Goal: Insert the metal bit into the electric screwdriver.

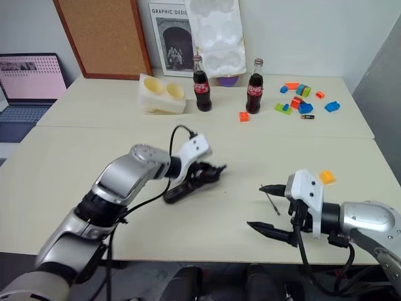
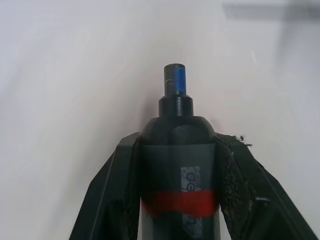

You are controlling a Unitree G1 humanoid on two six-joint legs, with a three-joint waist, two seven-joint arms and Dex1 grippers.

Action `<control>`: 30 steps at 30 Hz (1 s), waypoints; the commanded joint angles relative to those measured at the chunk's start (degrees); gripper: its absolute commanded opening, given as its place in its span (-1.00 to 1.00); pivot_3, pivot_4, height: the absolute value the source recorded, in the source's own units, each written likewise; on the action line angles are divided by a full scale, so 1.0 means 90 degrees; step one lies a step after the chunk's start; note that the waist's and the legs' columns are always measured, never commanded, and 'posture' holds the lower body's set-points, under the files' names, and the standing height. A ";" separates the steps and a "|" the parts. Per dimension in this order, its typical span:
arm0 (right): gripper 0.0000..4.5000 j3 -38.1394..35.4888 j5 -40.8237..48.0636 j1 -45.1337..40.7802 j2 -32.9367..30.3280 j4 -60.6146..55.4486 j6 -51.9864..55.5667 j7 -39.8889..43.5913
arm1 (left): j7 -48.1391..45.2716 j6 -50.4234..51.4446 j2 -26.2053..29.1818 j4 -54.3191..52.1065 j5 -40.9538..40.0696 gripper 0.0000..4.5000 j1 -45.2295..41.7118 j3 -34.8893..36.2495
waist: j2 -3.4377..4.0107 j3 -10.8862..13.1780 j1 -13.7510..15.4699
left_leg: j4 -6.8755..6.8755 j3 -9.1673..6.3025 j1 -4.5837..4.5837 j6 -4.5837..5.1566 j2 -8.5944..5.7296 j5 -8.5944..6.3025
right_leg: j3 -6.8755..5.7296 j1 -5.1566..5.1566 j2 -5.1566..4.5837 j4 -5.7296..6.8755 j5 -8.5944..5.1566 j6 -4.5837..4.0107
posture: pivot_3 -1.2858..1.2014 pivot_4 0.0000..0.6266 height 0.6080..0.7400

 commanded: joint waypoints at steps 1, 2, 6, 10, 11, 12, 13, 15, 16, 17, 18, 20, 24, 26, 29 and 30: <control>0.97 -0.0485 0.0563 -0.0488 -0.0100 0.0208 0.0180 -0.0167 | 0.0862 -0.1035 -0.0862 -0.0143 -0.0228 -0.26 -0.0121 0.1054 | 0.0002 0.0000 -0.0008 | 0.0000 0.0003 0.0000 0.0003 -0.0001 -0.0002 | 0.0004 0.0000 -0.0002 -0.0001 0.0000 0.0000 | 0.03 -0.52 1.00; 0.97 -0.0566 0.0659 -0.0626 -0.0108 0.0302 0.0217 -0.0218 | 0.1059 -0.1270 -0.1127 -0.0170 -0.0259 -0.26 -0.0077 0.1205 | 0.0001 0.0000 -0.0009 | 0.0003 0.0005 -0.0004 0.0004 -0.0001 -0.0002 | 0.0006 -0.0003 -0.0003 -0.0001 0.0002 0.0002 | 0.03 -0.52 1.00; 0.97 -0.0702 0.0805 -0.1102 -0.0018 0.0637 0.0240 -0.0493 | 0.1481 -0.2324 -0.1811 -0.0224 -0.0071 -0.26 0.0189 0.1207 | 0.0002 -0.0001 0.0001 | 0.0012 0.0002 -0.0008 0.0004 0.0000 -0.0002 | 0.0004 -0.0003 -0.0002 0.0001 0.0005 0.0002 | 0.03 -0.52 1.00; 0.97 -0.0447 0.0796 -0.1686 0.0170 0.0743 0.0264 -0.0926 | 0.1933 -0.3362 -0.2365 0.0030 0.0085 -0.26 0.0648 0.1197 | 0.0005 -0.0001 -0.0009 | 0.0013 0.0006 -0.0003 0.0004 0.0001 -0.0002 | 0.0011 -0.0004 0.0001 0.0005 0.0009 -0.0003 | 0.03 -0.52 1.00; 0.97 -0.0416 0.0761 -0.1775 0.0199 0.0782 0.0259 -0.0994 | 0.2026 -0.3555 -0.2511 0.0094 0.0094 -0.26 0.0748 0.1199 | 0.0006 -0.0002 -0.0009 | 0.0015 0.0007 -0.0002 0.0004 0.0001 -0.0002 | 0.0011 -0.0003 0.0002 0.0005 0.0011 -0.0004 | 0.03 -0.52 1.00; 0.97 -0.0407 0.0757 -0.1831 0.0204 0.0817 0.0275 -0.1014 | 0.2098 -0.3847 -0.2587 0.0170 0.0204 -0.26 0.0866 0.1124 | 0.0006 -0.0002 0.0006 | 0.0018 0.0007 -0.0002 0.0004 0.0001 -0.0002 | 0.0013 -0.0003 0.0002 0.0006 0.0014 -0.0003 | 0.03 -0.52 1.00; 0.97 -0.0383 0.0756 -0.1874 0.0193 0.0824 0.0295 -0.1025 | 0.2114 -0.4124 -0.2659 0.0238 0.0264 -0.26 0.1025 0.1059 | 0.0006 -0.0002 0.0015 | 0.0019 0.0007 -0.0003 0.0005 0.0000 -0.0001 | 0.0012 -0.0003 0.0002 0.0005 0.0016 -0.0001 | 0.03 -0.52 1.00; 0.97 -0.0315 0.0820 -0.1943 0.0191 0.0777 0.0366 -0.1091 | 0.2211 -0.4543 -0.2769 0.0432 0.0390 -0.26 0.1343 0.1006 | 0.0006 -0.0003 0.0028 | 0.0021 0.0009 -0.0005 0.0005 -0.0002 -0.0001 | 0.0014 -0.0001 0.0001 -0.0001 0.0019 0.0004 | 0.03 -0.52 1.00; 0.97 -0.0319 0.0840 -0.1944 0.0179 0.0759 0.0379 -0.1100 | 0.2217 -0.4812 -0.2792 0.0510 0.0470 -0.26 0.1450 0.0959 | 0.0006 -0.0003 0.0029 | 0.0022 0.0010 -0.0005 0.0005 -0.0002 -0.0001 | 0.0016 0.0000 0.0001 -0.0002 0.0020 0.0004 | 0.03 -0.52 1.00; 0.97 -0.0329 0.0860 -0.1941 0.0169 0.0746 0.0395 -0.1108 | 0.2242 -0.4957 -0.2826 0.0574 0.0510 -0.26 0.1528 0.0941 | 0.0006 -0.0003 0.0029 | 0.0022 0.0012 -0.0005 0.0005 -0.0002 -0.0002 | 0.0018 0.0000 0.0001 -0.0002 0.0021 0.0004 | 0.03 -0.52 1.00; 0.97 -0.0340 0.0871 -0.1935 0.0152 0.0730 0.0407 -0.1108 | 0.2245 -0.5015 -0.2878 0.0618 0.0485 -0.26 0.1593 0.0954 | 0.0006 -0.0003 0.0029 | 0.0022 0.0012 -0.0005 0.0005 -0.0002 -0.0001 | 0.0018 -0.0001 0.0001 -0.0002 0.0021 0.0004 | 0.03 -0.52 1.00; 0.97 -0.0311 0.0871 -0.1933 0.0114 0.0672 0.0435 -0.1110 | 0.2213 -0.5270 -0.2876 0.0732 0.0521 -0.26 0.1774 0.0933 | 0.0006 -0.0003 0.0031 | 0.0022 0.0011 -0.0006 0.0005 -0.0001 -0.0001 | 0.0016 -0.0001 0.0001 0.0000 0.0021 0.0003 | 0.03 -0.52 1.00; 0.97 -0.0287 0.0881 -0.1931 0.0057 0.0631 0.0456 -0.1067 | 0.2144 -0.5481 -0.2784 0.0742 0.0527 -0.26 0.2119 0.0913 | 0.0009 -0.0004 0.0026 | 0.0024 0.0013 -0.0005 0.0006 -0.0001 -0.0001 | 0.0018 -0.0001 0.0001 0.0000 0.0024 0.0003 | 0.03 -0.52 1.00; 0.97 -0.0261 0.0891 -0.1930 0.0022 0.0613 0.0466 -0.1039 | 0.2168 -0.5489 -0.2742 0.0753 0.0522 -0.26 0.2245 0.0949 | 0.0011 -0.0008 0.0023 | 0.0024 0.0013 -0.0004 0.0007 -0.0001 0.0000 | 0.0017 -0.0001 0.0002 0.0001 0.0026 0.0001 | 0.03 -0.52 1.00; 0.97 -0.0152 0.0874 -0.1926 -0.0085 0.0558 0.0476 -0.0933 | 0.2168 -0.5391 -0.2554 0.0483 0.0510 -0.26 0.2655 0.0996 | 0.0022 -0.0016 0.0009 | 0.0024 0.0013 0.0001 0.0008 0.0000 0.0000 | 0.0018 0.0003 0.0003 0.0001 0.0027 0.0001 | 0.03 -0.52 1.00; 0.97 -0.0123 0.0878 -0.1935 -0.0124 0.0549 0.0492 -0.0908 | 0.2176 -0.5257 -0.2457 0.0254 0.0470 -0.26 0.2820 0.1051 | 0.0026 -0.0019 -0.0002 | 0.0023 0.0015 0.0004 0.0008 0.0001 0.0000 | 0.0019 0.0004 0.0004 0.0001 0.0027 0.0001 | 0.03 -0.52 1.00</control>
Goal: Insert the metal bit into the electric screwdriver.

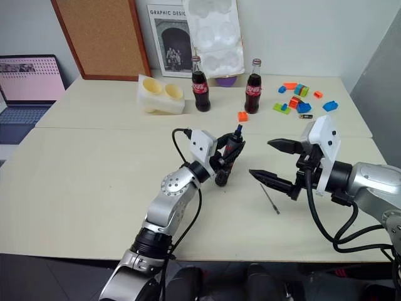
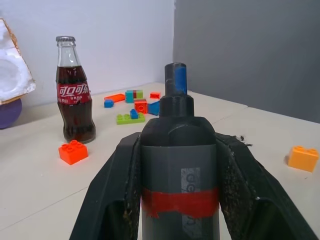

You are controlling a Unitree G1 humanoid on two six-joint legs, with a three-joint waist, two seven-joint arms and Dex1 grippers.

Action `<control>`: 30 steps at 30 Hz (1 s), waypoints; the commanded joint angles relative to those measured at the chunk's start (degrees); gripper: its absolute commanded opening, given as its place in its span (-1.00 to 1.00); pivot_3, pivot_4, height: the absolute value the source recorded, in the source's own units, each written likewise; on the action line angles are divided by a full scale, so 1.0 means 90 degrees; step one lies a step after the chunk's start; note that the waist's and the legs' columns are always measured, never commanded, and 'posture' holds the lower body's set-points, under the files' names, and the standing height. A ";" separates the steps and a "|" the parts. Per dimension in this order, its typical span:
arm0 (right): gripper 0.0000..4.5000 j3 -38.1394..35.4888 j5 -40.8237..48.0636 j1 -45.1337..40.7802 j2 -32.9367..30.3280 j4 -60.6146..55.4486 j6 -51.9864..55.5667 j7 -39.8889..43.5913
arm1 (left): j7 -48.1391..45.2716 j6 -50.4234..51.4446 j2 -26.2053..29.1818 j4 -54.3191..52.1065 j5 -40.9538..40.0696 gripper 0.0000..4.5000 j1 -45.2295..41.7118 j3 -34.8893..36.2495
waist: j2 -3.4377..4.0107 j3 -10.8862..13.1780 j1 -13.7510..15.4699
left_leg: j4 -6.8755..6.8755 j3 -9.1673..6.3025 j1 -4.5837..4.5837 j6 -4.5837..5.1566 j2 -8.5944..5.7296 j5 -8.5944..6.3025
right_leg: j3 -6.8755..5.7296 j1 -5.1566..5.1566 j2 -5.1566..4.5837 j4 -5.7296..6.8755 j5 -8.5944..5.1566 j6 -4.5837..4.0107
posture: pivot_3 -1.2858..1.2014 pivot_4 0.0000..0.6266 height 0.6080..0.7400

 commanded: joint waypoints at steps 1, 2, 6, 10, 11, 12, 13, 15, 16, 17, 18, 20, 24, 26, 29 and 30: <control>0.97 0.0001 0.0048 -0.0098 -0.0208 -0.0195 -0.0004 0.0163 | -0.0015 0.0410 0.0309 -0.0616 -0.0094 -0.26 0.0604 0.0132 | 0.0008 -0.0008 -0.0024 | -0.0002 0.0000 0.0001 0.0000 0.0001 0.0000 | 0.0000 0.0000 0.0001 0.0000 0.0000 0.0000 | 0.03 -0.52 1.00; 0.97 0.0015 0.0037 -0.0106 -0.0226 -0.0181 -0.0009 0.0179 | 0.0004 0.0501 0.0379 -0.0783 -0.0117 -0.26 0.0687 0.0178 | 0.0012 -0.0015 -0.0035 | -0.0004 0.0001 0.0003 0.0000 0.0004 0.0000 | 0.0001 0.0000 0.0003 -0.0001 0.0000 0.0000 | 0.03 -0.52 1.00; 0.97 0.0045 0.0017 -0.0139 -0.0260 -0.0133 -0.0023 0.0206 | 0.0069 0.0823 0.0600 -0.1290 -0.0232 -0.26 0.0896 0.0291 | 0.0021 -0.0025 -0.0040 | -0.0003 0.0001 0.0014 0.0002 0.0008 0.0001 | 0.0000 0.0007 0.0008 0.0003 0.0003 -0.0006 | 0.03 -0.52 1.00; 0.97 0.0164 -0.0149 -0.0166 -0.0345 -0.0037 -0.0050 0.0320 | 0.0055 0.1197 0.0962 -0.1861 -0.0413 -0.26 0.1190 0.0492 | 0.0021 -0.0025 -0.0110 | -0.0003 0.0002 0.0067 0.0005 0.0010 0.0002 | 0.0001 0.0069 0.0008 -0.0011 -0.0014 -0.0044 | 0.03 -0.52 1.00; 0.97 0.0218 -0.0226 -0.0170 -0.0373 0.0007 -0.0066 0.0358 | 0.0038 0.1279 0.1028 -0.1988 -0.0482 -0.26 0.1261 0.0513 | 0.0021 -0.0025 -0.0140 | -0.0005 0.0002 0.0076 0.0005 0.0012 0.0002 | -0.0001 0.0081 0.0008 -0.0017 -0.0016 -0.0047 | 0.03 -0.52 1.00; 0.97 0.0264 -0.0298 -0.0172 -0.0398 0.0034 -0.0093 0.0396 | 0.0034 0.1325 0.1077 -0.2080 -0.0527 -0.26 0.1309 0.0510 | 0.0022 -0.0025 -0.0155 | -0.0006 0.0002 0.0079 0.0005 0.0013 0.0002 | -0.0001 0.0084 0.0007 -0.0019 -0.0017 -0.0048 | 0.03 -0.52 1.00; 0.97 0.0296 -0.0355 -0.0167 -0.0434 0.0063 -0.0090 0.0422 | 0.0031 0.1353 0.1117 -0.2182 -0.0566 -0.26 0.1366 0.0502 | 0.0022 -0.0025 -0.0166 | -0.0006 0.0002 0.0080 0.0005 0.0013 0.0002 | -0.0001 0.0085 0.0006 -0.0020 -0.0017 -0.0048 | 0.03 -0.52 1.00; 0.97 0.0345 -0.0481 -0.0153 -0.0481 0.0099 -0.0098 0.0474 | 0.0030 0.1419 0.1181 -0.2316 -0.0619 -0.26 0.1445 0.0488 | 0.0022 -0.0025 -0.0168 | -0.0006 0.0002 0.0080 0.0005 0.0013 0.0002 | -0.0001 0.0085 0.0006 -0.0020 -0.0017 -0.0048 | 0.03 -0.52 1.00; 0.97 0.0375 -0.0559 -0.0127 -0.0519 0.0113 -0.0110 0.0527 | 0.0018 0.1445 0.1221 -0.2402 -0.0651 -0.26 0.1511 0.0487 | 0.0022 -0.0025 -0.0167 | -0.0007 0.0002 0.0080 0.0005 0.0013 0.0002 | -0.0002 0.0085 0.0006 -0.0020 -0.0017 -0.0048 | 0.03 -0.52 1.00; 0.97 0.0396 -0.0616 -0.0109 -0.0539 0.0121 -0.0122 0.0570 | 0.0014 0.1466 0.1251 -0.2459 -0.0677 -0.26 0.1553 0.0485 | 0.0022 -0.0025 -0.0167 | -0.0008 0.0002 0.0079 0.0005 0.0013 0.0002 | -0.0002 0.0084 0.0006 -0.0020 -0.0017 -0.0048 | 0.03 -0.52 1.00; 0.97 0.0426 -0.0706 -0.0082 -0.0561 0.0131 -0.0157 0.0614 | 0.0033 0.1477 0.1273 -0.2510 -0.0673 -0.26 0.1594 0.0478 | 0.0022 -0.0025 -0.0167 | -0.0009 0.0002 0.0079 0.0005 0.0013 0.0002 | -0.0002 0.0085 0.0006 -0.0021 -0.0017 -0.0048 | 0.03 -0.52 1.00; 0.97 0.0511 -0.0865 -0.0072 -0.0567 0.0167 -0.0191 0.0644 | 0.0065 0.1475 0.1287 -0.2547 -0.0672 -0.26 0.1630 0.0460 | 0.0022 -0.0025 -0.0167 | -0.0009 0.0001 0.0077 0.0005 0.0013 0.0002 | -0.0003 0.0084 0.0006 -0.0025 -0.0017 -0.0048 | 0.03 -0.52 1.00; 0.97 0.0686 -0.1166 -0.0129 -0.0540 0.0278 -0.0212 0.0635 | 0.0094 0.1321 0.1252 -0.2505 -0.0629 -0.26 0.1606 0.0356 | 0.0022 -0.0025 -0.0164 | -0.0009 0.0001 0.0076 0.0005 0.0012 0.0002 | -0.0002 0.0084 0.0005 -0.0029 -0.0017 -0.0048 | 0.03 -0.52 1.00; 0.97 0.0842 -0.1367 -0.0248 -0.0534 0.0449 -0.0043 0.0471 | 0.0022 0.1224 0.1247 -0.2522 -0.0624 -0.26 0.1587 0.0261 | 0.0022 -0.0025 -0.0163 | -0.0009 0.0002 0.0075 0.0005 0.0012 0.0002 | -0.0003 0.0084 0.0005 -0.0030 -0.0017 -0.0048 | 0.03 -0.52 1.00; 0.97 0.1149 -0.1571 -0.0468 -0.0442 0.0713 0.0519 0.0058 | -0.0022 0.1113 0.1241 -0.2516 -0.0587 -0.26 0.1598 0.0154 | 0.0021 -0.0025 -0.0158 | -0.0011 0.0002 0.0072 0.0004 0.0011 0.0001 | -0.0003 0.0082 0.0003 -0.0035 -0.0017 -0.0048 | 0.03 -0.52 1.00; 0.97 0.1247 -0.1649 -0.0530 -0.0401 0.0774 0.0680 -0.0079 | -0.0006 0.1088 0.1224 -0.2501 -0.0569 -0.26 0.1596 0.0137 | 0.0021 -0.0025 -0.0158 | -0.0011 0.0001 0.0071 0.0004 0.0011 0.0001 | -0.0004 0.0082 0.0003 -0.0037 -0.0017 -0.0048 | 0.03 -0.52 1.00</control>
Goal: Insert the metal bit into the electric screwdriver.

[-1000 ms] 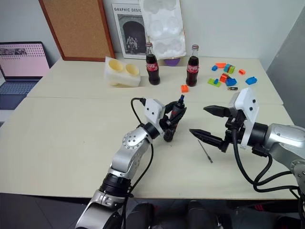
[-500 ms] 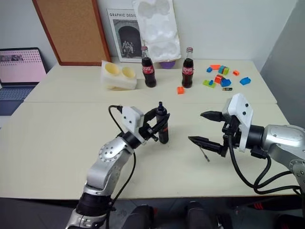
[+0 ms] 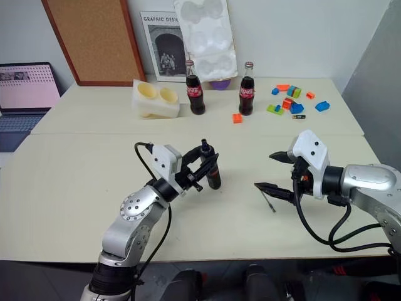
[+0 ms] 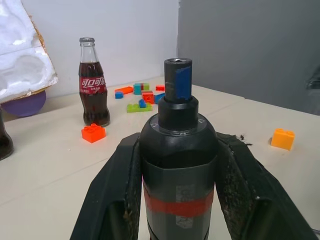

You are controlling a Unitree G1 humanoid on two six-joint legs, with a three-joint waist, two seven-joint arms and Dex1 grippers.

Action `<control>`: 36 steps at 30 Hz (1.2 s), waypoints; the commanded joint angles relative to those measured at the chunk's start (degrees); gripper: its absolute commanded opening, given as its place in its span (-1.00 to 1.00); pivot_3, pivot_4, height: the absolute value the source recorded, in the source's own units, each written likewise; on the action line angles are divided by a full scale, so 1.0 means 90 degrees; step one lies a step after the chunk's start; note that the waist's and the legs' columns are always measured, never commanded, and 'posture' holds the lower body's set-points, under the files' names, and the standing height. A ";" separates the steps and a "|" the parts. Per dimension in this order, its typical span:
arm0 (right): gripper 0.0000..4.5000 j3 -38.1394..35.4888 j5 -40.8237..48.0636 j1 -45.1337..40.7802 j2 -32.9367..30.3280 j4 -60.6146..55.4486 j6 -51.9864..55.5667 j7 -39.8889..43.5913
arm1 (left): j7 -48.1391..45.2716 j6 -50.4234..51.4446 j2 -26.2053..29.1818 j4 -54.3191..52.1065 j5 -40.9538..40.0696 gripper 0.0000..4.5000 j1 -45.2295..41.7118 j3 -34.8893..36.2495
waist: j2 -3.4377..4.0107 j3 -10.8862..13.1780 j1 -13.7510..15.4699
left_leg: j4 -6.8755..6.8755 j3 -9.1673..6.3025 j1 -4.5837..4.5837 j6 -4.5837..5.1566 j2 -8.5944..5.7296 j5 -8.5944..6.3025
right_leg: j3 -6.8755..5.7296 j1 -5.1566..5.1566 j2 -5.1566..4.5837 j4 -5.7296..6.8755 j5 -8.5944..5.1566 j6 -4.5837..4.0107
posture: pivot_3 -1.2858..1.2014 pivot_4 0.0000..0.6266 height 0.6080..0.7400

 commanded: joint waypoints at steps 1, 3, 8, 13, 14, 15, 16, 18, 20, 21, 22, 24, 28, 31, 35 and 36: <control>0.97 0.0424 -0.0435 -0.0380 0.0132 0.0150 0.0717 -0.0717 | -0.0039 -0.0122 0.0016 0.0086 0.0173 -0.26 0.0050 -0.0146 | 0.0000 0.0000 0.0000 | -0.0003 0.0000 0.0000 0.0000 0.0000 0.0000 | 0.0001 0.0000 0.0000 -0.0003 0.0000 0.0000 | 0.03 -0.52 1.00; 0.97 0.0695 -0.0613 -0.0524 0.0211 0.0032 0.1134 -0.1043 | -0.0026 -0.0191 -0.0029 0.0146 0.0196 -0.26 0.0014 -0.0183 | 0.0000 0.0000 0.0014 | -0.0008 0.0000 -0.0004 0.0000 0.0000 0.0000 | 0.0000 -0.0004 -0.0001 -0.0005 0.0000 0.0000 | 0.03 -0.52 1.00; 0.97 0.1177 -0.0513 -0.0968 0.0654 -0.0135 0.2720 -0.1604 | -0.0062 -0.0383 -0.0073 0.0297 0.0266 -0.26 -0.0076 -0.0254 | 0.0001 0.0000 0.0016 | -0.0020 0.0000 -0.0015 0.0000 -0.0002 0.0000 | 0.0002 -0.0021 -0.0001 -0.0008 -0.0001 0.0000 | 0.03 -0.52 1.00; 0.97 0.1385 -0.0570 -0.1240 0.1164 -0.0050 0.3780 -0.1897 | -0.0079 -0.0546 -0.0103 0.0436 0.0310 -0.26 -0.0205 -0.0249 | 0.0000 0.0000 0.0020 | -0.0023 0.0000 -0.0017 0.0000 -0.0003 0.0000 | 0.0001 -0.0025 -0.0001 -0.0010 -0.0001 -0.0001 | 0.03 -0.52 1.00; 0.97 0.1352 -0.0642 -0.1299 0.1367 0.0077 0.4029 -0.2017 | -0.0080 -0.0555 -0.0108 0.0424 0.0310 -0.26 -0.0227 -0.0244 | 0.0000 0.0000 0.0017 | -0.0023 0.0000 -0.0017 0.0000 -0.0002 0.0000 | 0.0001 -0.0025 -0.0001 -0.0009 -0.0002 -0.0001 | 0.03 -0.52 1.00; 0.97 0.1360 -0.0713 -0.1347 0.1503 0.0177 0.4167 -0.2100 | -0.0095 -0.0580 -0.0107 0.0414 0.0315 -0.26 -0.0244 -0.0245 | 0.0000 0.0000 0.0016 | -0.0024 0.0000 -0.0017 0.0000 -0.0002 0.0000 | 0.0001 -0.0026 -0.0001 -0.0010 -0.0001 -0.0001 | 0.03 -0.52 1.00; 0.97 0.1363 -0.0774 -0.1396 0.1628 0.0271 0.4287 -0.2170 | -0.0108 -0.0601 -0.0104 0.0405 0.0322 -0.26 -0.0256 -0.0248 | 0.0000 0.0000 0.0017 | -0.0025 0.0000 -0.0017 0.0000 -0.0001 0.0000 | 0.0001 -0.0026 0.0000 -0.0010 -0.0001 -0.0001 | 0.03 -0.52 1.00; 0.97 0.1360 -0.0919 -0.1485 0.1854 0.0470 0.4508 -0.2315 | -0.0115 -0.0618 -0.0109 0.0398 0.0335 -0.26 -0.0258 -0.0246 | 0.0000 0.0000 0.0017 | -0.0028 0.0000 -0.0019 0.0000 -0.0002 0.0000 | 0.0001 -0.0029 0.0000 -0.0009 -0.0002 -0.0001 | 0.03 -0.52 1.00; 0.97 0.1411 -0.1031 -0.1537 0.2015 0.0662 0.4588 -0.2409 | -0.0111 -0.0634 -0.0117 0.0402 0.0352 -0.26 -0.0251 -0.0247 | 0.0001 0.0000 0.0015 | -0.0031 0.0001 -0.0020 0.0000 -0.0002 0.0000 | 0.0001 -0.0031 0.0000 -0.0010 -0.0002 -0.0001 | 0.03 -0.52 1.00; 0.97 0.1457 -0.1088 -0.1561 0.2077 0.0753 0.4592 -0.2440 | -0.0106 -0.0645 -0.0121 0.0406 0.0360 -0.26 -0.0249 -0.0250 | 0.0001 0.0000 0.0015 | -0.0034 0.0001 -0.0022 0.0001 -0.0004 0.0000 | 0.0001 -0.0035 0.0000 -0.0011 -0.0002 -0.0001 | 0.03 -0.52 1.00; 0.97 0.1480 -0.1120 -0.1564 0.2109 0.0796 0.4593 -0.2455 | -0.0097 -0.0649 -0.0126 0.0391 0.0369 -0.26 -0.0236 -0.0260 | 0.0001 0.0000 0.0014 | -0.0036 0.0001 -0.0022 0.0001 -0.0003 0.0000 | 0.0001 -0.0035 0.0000 -0.0012 -0.0002 -0.0001 | 0.03 -0.52 1.00; 0.97 0.1513 -0.1150 -0.1588 0.2190 0.0950 0.4594 -0.2488 | -0.0084 -0.0668 -0.0140 0.0373 0.0392 -0.26 -0.0220 -0.0284 | 0.0001 0.0000 0.0011 | -0.0044 0.0001 -0.0022 0.0001 -0.0003 0.0000 | 0.0001 -0.0037 0.0000 -0.0015 -0.0002 -0.0001 | 0.03 -0.52 1.00; 0.66 0.1619 -0.1149 -0.1695 0.2363 0.1234 0.4594 -0.2474 | -0.0061 -0.0689 -0.0171 0.0327 0.0438 -0.26 -0.0164 -0.0324 | 0.0001 0.0000 0.0006 | -0.0055 0.0002 -0.0021 0.0001 -0.0003 0.0001 | 0.0001 -0.0041 0.0000 -0.0017 -0.0001 0.0002 | 0.03 -0.52 1.00; 0.37 0.1631 -0.1080 -0.1725 0.2428 0.1343 0.4594 -0.2485 | -0.0028 -0.0666 -0.0191 0.0308 0.0448 -0.26 -0.0136 -0.0328 | 0.0001 0.0000 0.0003 | -0.0062 0.0002 -0.0021 0.0001 -0.0002 0.0001 | 0.0001 -0.0045 0.0001 -0.0017 0.0008 0.0019 | 0.03 -0.52 1.00; -0.10 0.1629 -0.0985 -0.1700 0.2486 0.1450 0.4594 -0.2550 | -0.0011 -0.0674 -0.0196 0.0299 0.0466 -0.26 -0.0133 -0.0335 | 0.0001 0.0000 0.0003 | -0.0072 0.0003 -0.0021 0.0001 -0.0002 0.0001 | 0.0001 -0.0051 0.0001 -0.0017 0.0008 0.0019 | 0.03 -0.52 1.00; -0.23 0.1623 -0.0964 -0.1694 0.2495 0.1468 0.4594 -0.2569 | -0.0010 -0.0684 -0.0193 0.0303 0.0475 -0.26 -0.0133 -0.0338 | 0.0001 0.0000 0.0003 | -0.0073 0.0003 -0.0021 0.0001 -0.0002 0.0001 | 0.0001 -0.0051 0.0001 -0.0018 0.0008 0.0020 | 0.03 -0.52 1.00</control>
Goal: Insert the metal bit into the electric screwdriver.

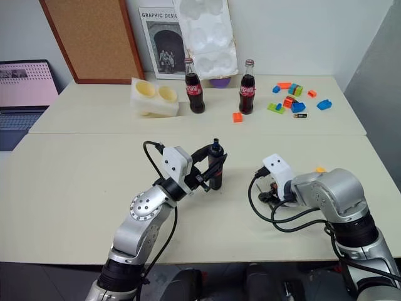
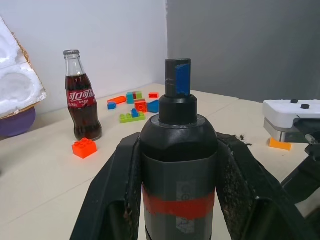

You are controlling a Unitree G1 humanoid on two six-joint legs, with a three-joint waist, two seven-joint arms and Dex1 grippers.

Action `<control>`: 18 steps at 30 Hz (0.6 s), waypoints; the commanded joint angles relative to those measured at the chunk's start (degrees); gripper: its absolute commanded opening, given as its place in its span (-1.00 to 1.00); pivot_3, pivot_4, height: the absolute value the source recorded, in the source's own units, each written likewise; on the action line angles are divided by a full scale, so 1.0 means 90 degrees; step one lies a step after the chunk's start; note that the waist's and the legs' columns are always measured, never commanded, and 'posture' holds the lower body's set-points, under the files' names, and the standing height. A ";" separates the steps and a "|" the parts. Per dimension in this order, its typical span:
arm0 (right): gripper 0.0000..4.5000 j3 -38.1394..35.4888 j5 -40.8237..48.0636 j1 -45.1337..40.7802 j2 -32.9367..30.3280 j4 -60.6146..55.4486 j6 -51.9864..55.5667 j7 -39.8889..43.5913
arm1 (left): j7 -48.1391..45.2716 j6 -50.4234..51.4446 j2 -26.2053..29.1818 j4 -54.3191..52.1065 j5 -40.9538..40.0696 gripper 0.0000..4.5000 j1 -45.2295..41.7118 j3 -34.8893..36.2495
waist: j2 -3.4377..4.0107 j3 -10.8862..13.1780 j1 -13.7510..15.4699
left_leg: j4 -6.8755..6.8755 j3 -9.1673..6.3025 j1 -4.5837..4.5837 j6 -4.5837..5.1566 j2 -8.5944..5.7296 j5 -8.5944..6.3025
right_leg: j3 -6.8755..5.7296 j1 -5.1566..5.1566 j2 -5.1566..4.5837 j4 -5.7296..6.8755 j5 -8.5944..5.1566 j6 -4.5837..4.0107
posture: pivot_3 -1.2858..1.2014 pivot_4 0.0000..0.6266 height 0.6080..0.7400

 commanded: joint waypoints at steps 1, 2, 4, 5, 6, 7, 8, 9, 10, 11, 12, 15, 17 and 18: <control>-0.31 -0.0023 0.0177 -0.0014 0.0074 0.0005 0.0050 -0.0055 | 0.0043 -0.0011 -0.0021 -0.0092 0.0092 -0.26 0.0035 -0.0045 | 0.0000 0.0000 0.0000 | -0.0001 0.0000 0.0000 0.0000 0.0000 0.0000 | 0.0000 0.0000 0.0000 -0.0001 0.0000 0.0000 | 0.03 -0.52 1.00; -0.41 -0.0048 0.0232 0.0009 0.0096 0.0029 0.0050 -0.0080 | 0.0043 -0.0014 -0.0021 -0.0092 0.0096 -0.26 0.0041 -0.0044 | 0.0000 0.0000 -0.0001 | -0.0003 0.0000 0.0000 0.0000 0.0000 0.0000 | 0.0000 0.0000 0.0000 -0.0003 0.0000 0.0000 | 0.03 -0.52 1.00; -0.58 -0.0079 0.0307 0.0049 0.0171 0.0052 0.0050 -0.0150 | 0.0051 -0.0082 -0.0024 -0.0073 0.0128 -0.26 0.0051 -0.0038 | 0.0000 0.0000 -0.0005 | -0.0006 0.0000 0.0000 0.0000 0.0001 0.0000 | 0.0000 -0.0001 0.0001 -0.0004 0.0000 0.0001 | 0.03 -0.52 1.00; -0.67 -0.0088 0.0316 0.0048 0.0216 0.0074 0.0050 -0.0188 | 0.0062 -0.0117 -0.0041 -0.0046 0.0150 -0.26 0.0044 -0.0044 | 0.0000 0.0000 -0.0006 | -0.0006 0.0001 0.0000 0.0000 0.0001 0.0000 | 0.0000 -0.0002 0.0001 -0.0004 0.0000 0.0001 | 0.03 -0.52 1.00; -0.76 -0.0095 0.0333 0.0048 0.0239 0.0078 0.0050 -0.0224 | 0.0071 -0.0136 -0.0052 -0.0040 0.0163 -0.26 0.0045 -0.0050 | 0.0000 0.0000 -0.0010 | -0.0007 0.0001 0.0000 0.0000 0.0002 0.0000 | 0.0000 -0.0002 0.0001 -0.0005 0.0000 0.0001 | 0.03 -0.52 1.00; -0.85 -0.0112 0.0344 0.0044 0.0260 0.0092 0.0050 -0.0275 | 0.0086 -0.0148 -0.0070 -0.0038 0.0180 -0.26 0.0044 -0.0059 | 0.0000 0.0000 -0.0010 | -0.0007 0.0001 0.0000 0.0000 0.0003 0.0000 | 0.0000 -0.0002 0.0002 -0.0005 0.0000 0.0001 | 0.03 -0.52 1.00; -0.95 -0.0133 0.0352 0.0038 0.0276 0.0108 0.0050 -0.0322 | 0.0091 -0.0151 -0.0084 -0.0039 0.0192 -0.26 0.0043 -0.0068 | 0.0000 0.0000 -0.0010 | -0.0007 0.0001 0.0000 0.0000 0.0003 0.0000 | 0.0000 -0.0002 0.0002 -0.0005 0.0000 0.0001 | 0.03 -0.52 1.00; -0.99 -0.0166 0.0359 0.0029 0.0296 0.0129 0.0050 -0.0376 | 0.0092 -0.0159 -0.0091 -0.0041 0.0206 -0.26 0.0046 -0.0073 | 0.0000 0.0000 -0.0011 | -0.0007 0.0001 0.0000 0.0000 0.0003 0.0000 | 0.0000 -0.0002 0.0002 -0.0005 0.0000 0.0000 | 0.03 -0.52 1.00; -1.00 -0.0205 0.0361 0.0017 0.0320 0.0155 0.0050 -0.0435 | 0.0096 -0.0161 -0.0100 -0.0040 0.0214 -0.26 0.0047 -0.0070 | 0.0000 0.0000 -0.0011 | -0.0007 0.0001 0.0000 0.0000 0.0003 0.0000 | 0.0000 -0.0002 0.0002 -0.0005 0.0000 0.0000 | 0.03 -0.52 1.00; -1.00 -0.0251 0.0364 0.0005 0.0345 0.0179 0.0050 -0.0496 | 0.0111 -0.0155 -0.0109 -0.0041 0.0219 -0.26 0.0051 -0.0063 | 0.0000 0.0000 -0.0011 | -0.0007 0.0001 0.0000 0.0000 0.0003 0.0000 | 0.0000 -0.0002 0.0002 -0.0005 0.0000 0.0001 | 0.03 -0.52 1.00; -1.00 -0.0343 0.0354 -0.0018 0.0395 0.0211 0.0050 -0.0571 | 0.0116 -0.0161 -0.0108 -0.0038 0.0232 -0.26 0.0049 -0.0060 | 0.0000 0.0000 -0.0012 | -0.0007 0.0002 0.0000 0.0000 0.0002 0.0000 | 0.0001 -0.0002 0.0002 -0.0005 0.0000 0.0000 | 0.03 -0.52 1.00; -1.00 -0.0625 0.0390 -0.0060 0.0511 0.0174 0.0050 -0.0711 | 0.0094 -0.0221 -0.0083 -0.0002 0.0272 -0.26 0.0011 -0.0021 | 0.0000 0.0000 -0.0019 | -0.0007 0.0002 0.0000 0.0000 0.0003 0.0000 | 0.0001 -0.0004 0.0003 -0.0004 -0.0001 -0.0001 | 0.03 -0.52 1.00; -1.00 -0.0775 0.0443 -0.0051 0.0556 0.0094 0.0050 -0.0754 | 0.0039 -0.0279 -0.0045 0.0015 0.0296 -0.26 -0.0017 -0.0004 | 0.0000 0.0000 -0.0017 | -0.0007 0.0002 0.0000 0.0000 0.0003 0.0000 | 0.0001 -0.0004 0.0003 -0.0004 -0.0003 -0.0006 | 0.03 -0.52 1.00; -1.00 -0.0858 0.0479 -0.0043 0.0568 0.0039 0.0050 -0.0754 | 0.0006 -0.0260 -0.0032 0.0013 0.0264 -0.26 -0.0025 0.0013 | 0.0000 0.0000 -0.0017 | -0.0007 0.0002 -0.0002 0.0000 0.0003 0.0000 | 0.0002 -0.0005 0.0002 -0.0005 -0.0004 -0.0006 | 0.03 -0.52 1.00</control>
